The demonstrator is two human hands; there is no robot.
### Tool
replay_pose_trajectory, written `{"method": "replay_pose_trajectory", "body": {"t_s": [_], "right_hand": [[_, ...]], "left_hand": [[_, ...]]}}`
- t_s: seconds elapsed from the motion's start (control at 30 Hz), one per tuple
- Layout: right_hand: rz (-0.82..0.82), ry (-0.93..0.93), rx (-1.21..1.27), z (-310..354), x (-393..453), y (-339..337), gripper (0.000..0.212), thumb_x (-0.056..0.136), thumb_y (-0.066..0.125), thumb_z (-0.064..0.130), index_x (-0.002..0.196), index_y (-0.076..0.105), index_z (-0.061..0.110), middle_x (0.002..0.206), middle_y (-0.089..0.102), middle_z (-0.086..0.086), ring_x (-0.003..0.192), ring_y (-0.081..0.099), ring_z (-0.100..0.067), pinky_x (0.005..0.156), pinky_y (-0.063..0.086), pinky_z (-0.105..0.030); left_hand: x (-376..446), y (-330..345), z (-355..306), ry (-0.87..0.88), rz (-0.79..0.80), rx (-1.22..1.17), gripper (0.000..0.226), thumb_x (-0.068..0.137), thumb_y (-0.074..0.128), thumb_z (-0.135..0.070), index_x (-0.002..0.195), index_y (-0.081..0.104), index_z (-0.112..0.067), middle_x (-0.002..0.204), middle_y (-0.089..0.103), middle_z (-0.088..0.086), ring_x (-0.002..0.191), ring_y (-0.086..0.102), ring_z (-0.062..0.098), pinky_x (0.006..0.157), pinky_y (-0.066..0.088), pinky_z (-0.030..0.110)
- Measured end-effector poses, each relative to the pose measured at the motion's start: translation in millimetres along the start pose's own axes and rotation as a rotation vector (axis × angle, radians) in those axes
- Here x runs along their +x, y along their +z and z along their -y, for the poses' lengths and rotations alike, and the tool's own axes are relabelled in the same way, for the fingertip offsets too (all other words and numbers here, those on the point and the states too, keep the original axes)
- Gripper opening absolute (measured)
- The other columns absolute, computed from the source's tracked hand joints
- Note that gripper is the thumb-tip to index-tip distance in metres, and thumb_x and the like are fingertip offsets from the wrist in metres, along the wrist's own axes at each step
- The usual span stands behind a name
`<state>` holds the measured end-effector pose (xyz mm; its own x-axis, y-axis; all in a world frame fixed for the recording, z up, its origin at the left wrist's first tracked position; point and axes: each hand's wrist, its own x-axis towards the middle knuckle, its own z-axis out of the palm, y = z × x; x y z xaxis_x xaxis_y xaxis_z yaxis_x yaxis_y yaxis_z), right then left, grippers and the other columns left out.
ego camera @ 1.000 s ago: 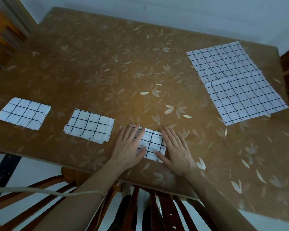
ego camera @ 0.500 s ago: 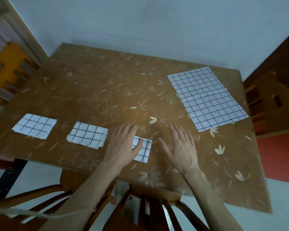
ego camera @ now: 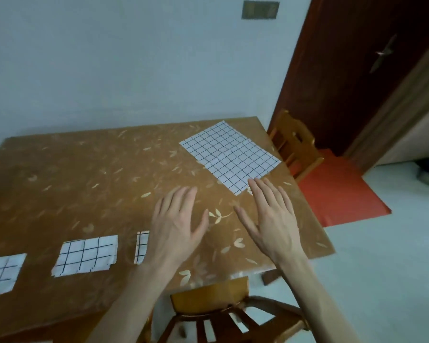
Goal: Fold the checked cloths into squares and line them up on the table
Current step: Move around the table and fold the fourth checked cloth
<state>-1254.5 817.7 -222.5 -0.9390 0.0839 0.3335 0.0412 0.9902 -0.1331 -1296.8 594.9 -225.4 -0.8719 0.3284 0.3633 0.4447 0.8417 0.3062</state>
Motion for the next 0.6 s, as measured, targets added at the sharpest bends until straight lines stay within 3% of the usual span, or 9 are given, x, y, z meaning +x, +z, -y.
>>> {"method": "replay_pose_trajectory", "body": {"t_s": [0.17, 0.37, 0.6], "right_hand": [[-0.129, 0.155, -0.030, -49, -25, -47, 0.072, 0.104, 0.032, 0.067, 0.156, 0.041, 0.019, 0.159, 0.045, 0.001, 0.153, 0.031, -0.016, 0.129, 0.018, -0.040], [-0.198, 0.259, -0.045, -125, -39, -79, 0.068, 0.103, 0.038, 0.065, 0.152, 0.047, 0.019, 0.155, 0.051, -0.001, 0.151, 0.037, -0.018, 0.126, 0.026, -0.045], [-0.218, 0.279, -0.036, -245, -37, -102, 0.069, 0.103, 0.036, 0.066, 0.154, 0.045, 0.020, 0.157, 0.049, 0.000, 0.152, 0.035, -0.018, 0.127, 0.024, -0.043]], "left_hand": [[27, 6, -61, 0.126, -0.036, -0.047, 0.054, 0.101, 0.043, -0.048, 0.141, 0.054, -0.013, 0.136, 0.060, 0.005, 0.132, 0.051, 0.023, 0.111, 0.040, 0.041], [53, 37, -148, 0.227, -0.039, -0.092, 0.054, 0.101, 0.043, -0.047, 0.139, 0.055, -0.011, 0.133, 0.062, 0.007, 0.128, 0.053, 0.024, 0.110, 0.041, 0.041], [91, 80, -255, 0.213, -0.077, -0.066, 0.053, 0.101, 0.042, -0.047, 0.138, 0.056, -0.011, 0.132, 0.062, 0.007, 0.127, 0.053, 0.024, 0.109, 0.040, 0.042]]}}
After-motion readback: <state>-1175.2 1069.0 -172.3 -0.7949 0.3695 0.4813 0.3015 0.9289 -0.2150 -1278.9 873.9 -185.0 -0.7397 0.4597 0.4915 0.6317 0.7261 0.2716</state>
